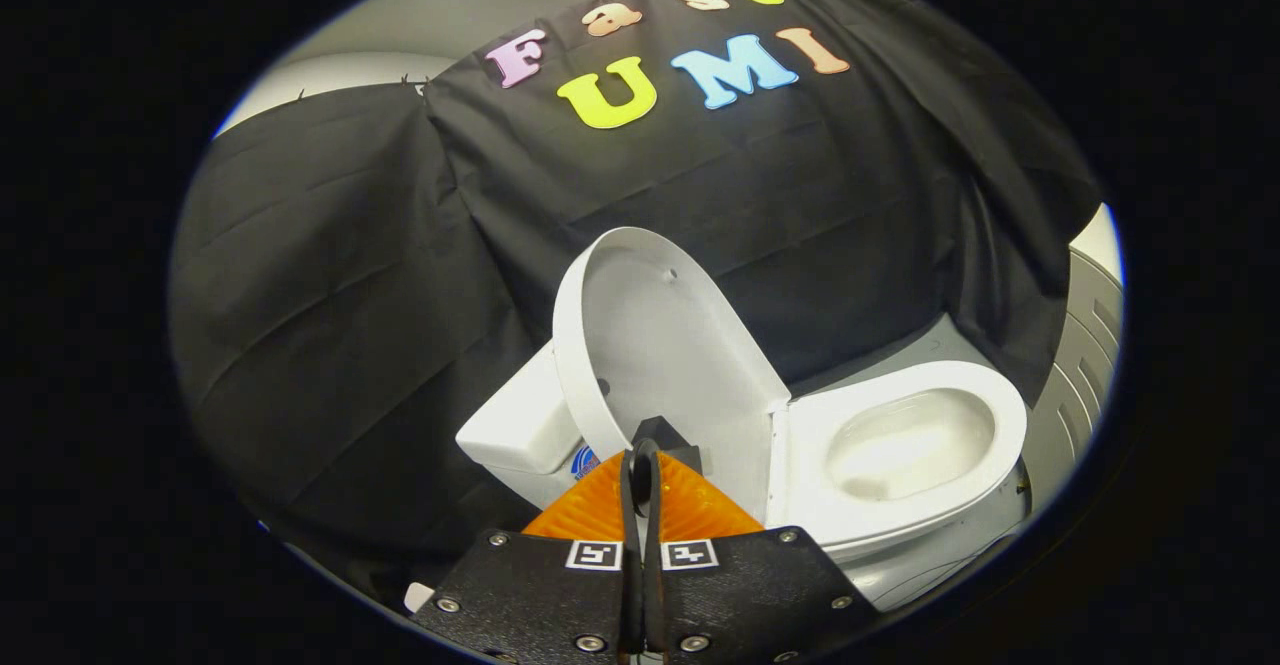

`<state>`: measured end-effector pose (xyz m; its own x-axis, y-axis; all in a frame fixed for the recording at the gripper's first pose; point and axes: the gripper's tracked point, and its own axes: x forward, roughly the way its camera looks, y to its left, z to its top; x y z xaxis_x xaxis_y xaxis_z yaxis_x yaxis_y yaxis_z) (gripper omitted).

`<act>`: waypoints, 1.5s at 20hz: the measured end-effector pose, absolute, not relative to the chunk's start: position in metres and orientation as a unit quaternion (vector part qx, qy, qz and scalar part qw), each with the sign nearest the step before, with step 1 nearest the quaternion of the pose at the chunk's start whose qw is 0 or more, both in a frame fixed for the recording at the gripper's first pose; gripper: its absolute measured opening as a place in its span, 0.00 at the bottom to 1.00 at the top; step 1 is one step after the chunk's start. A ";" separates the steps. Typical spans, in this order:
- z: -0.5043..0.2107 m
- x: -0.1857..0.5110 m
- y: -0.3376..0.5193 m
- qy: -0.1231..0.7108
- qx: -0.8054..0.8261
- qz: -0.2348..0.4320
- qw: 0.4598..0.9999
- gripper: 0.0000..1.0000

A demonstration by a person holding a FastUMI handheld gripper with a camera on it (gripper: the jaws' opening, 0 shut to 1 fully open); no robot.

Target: Open the toilet lid.

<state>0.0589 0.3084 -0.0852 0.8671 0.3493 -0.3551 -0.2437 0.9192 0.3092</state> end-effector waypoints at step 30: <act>0.041 0.048 0.159 0.019 0.034 0.177 0.983 0.96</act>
<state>0.0478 0.1590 0.0409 0.9363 0.3504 -0.0253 -0.3478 0.9347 0.0733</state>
